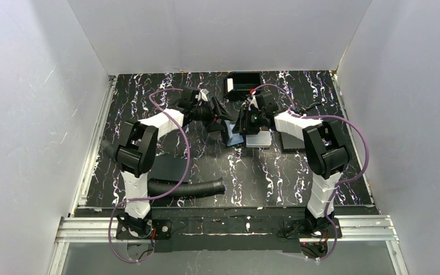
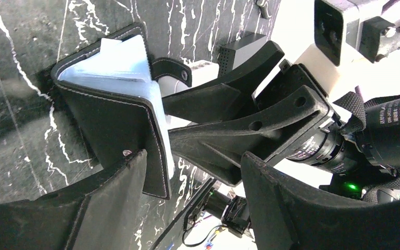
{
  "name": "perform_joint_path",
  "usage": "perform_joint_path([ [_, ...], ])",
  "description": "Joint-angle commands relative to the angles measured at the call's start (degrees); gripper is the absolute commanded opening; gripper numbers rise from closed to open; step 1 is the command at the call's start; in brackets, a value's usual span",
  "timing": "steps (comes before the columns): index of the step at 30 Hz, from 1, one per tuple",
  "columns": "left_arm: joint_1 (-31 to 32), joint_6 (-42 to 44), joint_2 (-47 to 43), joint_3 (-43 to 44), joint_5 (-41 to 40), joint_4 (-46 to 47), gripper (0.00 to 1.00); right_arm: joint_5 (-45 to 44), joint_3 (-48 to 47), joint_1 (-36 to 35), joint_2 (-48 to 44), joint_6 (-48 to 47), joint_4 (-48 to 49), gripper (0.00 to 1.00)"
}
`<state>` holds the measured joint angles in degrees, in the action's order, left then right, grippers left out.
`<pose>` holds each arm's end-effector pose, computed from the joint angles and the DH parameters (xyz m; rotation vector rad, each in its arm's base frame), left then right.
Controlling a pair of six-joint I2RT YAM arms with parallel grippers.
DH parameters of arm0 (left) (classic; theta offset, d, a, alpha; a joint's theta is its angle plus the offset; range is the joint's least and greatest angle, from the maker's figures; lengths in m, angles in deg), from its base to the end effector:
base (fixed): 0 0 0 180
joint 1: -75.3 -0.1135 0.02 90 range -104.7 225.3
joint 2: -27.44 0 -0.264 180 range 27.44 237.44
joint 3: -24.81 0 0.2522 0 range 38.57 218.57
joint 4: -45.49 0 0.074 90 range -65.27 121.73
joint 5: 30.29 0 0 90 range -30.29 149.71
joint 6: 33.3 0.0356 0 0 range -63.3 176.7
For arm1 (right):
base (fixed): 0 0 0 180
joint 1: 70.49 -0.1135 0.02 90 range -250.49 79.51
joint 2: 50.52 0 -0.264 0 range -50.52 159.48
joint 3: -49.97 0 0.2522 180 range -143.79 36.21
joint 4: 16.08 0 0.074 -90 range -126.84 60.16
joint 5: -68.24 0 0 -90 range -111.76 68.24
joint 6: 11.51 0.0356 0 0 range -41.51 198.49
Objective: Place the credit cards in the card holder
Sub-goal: Close the card holder at the center of the board.
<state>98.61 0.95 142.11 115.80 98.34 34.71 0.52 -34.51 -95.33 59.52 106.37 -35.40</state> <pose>0.4000 -0.1965 0.1945 -0.2446 2.4233 -1.4502 0.3698 0.1861 0.1772 -0.1357 2.4612 0.8866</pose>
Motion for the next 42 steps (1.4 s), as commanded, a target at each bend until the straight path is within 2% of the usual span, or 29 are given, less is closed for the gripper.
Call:
perform_joint_path([
  [1, 1.45, -0.61, 1.98, 3.58, 1.71, -0.17, 0.65, -3.18, -0.99, 4.57, -5.23, -1.25, -3.32, 0.52],
  [5, 2.45, -0.85, 4.65, 5.91, 2.02, -0.17, 0.65, -3.87, -2.04, 7.81, -7.01, -4.63, -7.04, 0.51],
  [8, 2.93, -0.85, 7.19, 7.85, 2.05, -0.15, 0.64, -3.74, -1.53, 8.98, -8.03, -5.26, -6.25, 0.54],
  [13, 3.31, -0.24, 9.51, 10.87, 3.45, -0.83, 0.61, -2.25, -3.22, 8.94, -4.63, -8.74, -6.52, 0.54],
  [17, 3.1, 4.05, 8.25, 12.5, 3.96, -6.7, 0.61, -1.84, -5.24, 7.85, -2.22, -9.64, -7.56, 0.54],
  [23, 2.74, 6.46, 6.38, 9.34, 3.49, -9.51, 0.47, -6.68, -7.38, 4.53, 0.22, -11.1, -8.3, 0.54],
  [27, 2.62, 10.13, 4.97, 8.59, 0.77, -13.46, 0.38, -11.56, -8.93, 2.86, 0.79, -12.89, -9.98, 0.48],
  [31, 2.62, 11.38, 6.52, 10.1, 0.61, -16.85, 0.25, -16.33, -10.1, 1.33, 0.76, -14.5, -11.56, 0.42],
  [37, 2.65, 11.57, 7.91, 10.78, -1.71, -19.84, 0.2, -17.34, -11.16, 0.93, 1.73, -15.26, -12.15, 0.3],
  [42, 2.74, 11.22, 9.2, 11.88, -2.69, -21.76, 0.27, -16.87, -12.15, 0.63, 2.77, -15.44, -12.72, 0.24],
])
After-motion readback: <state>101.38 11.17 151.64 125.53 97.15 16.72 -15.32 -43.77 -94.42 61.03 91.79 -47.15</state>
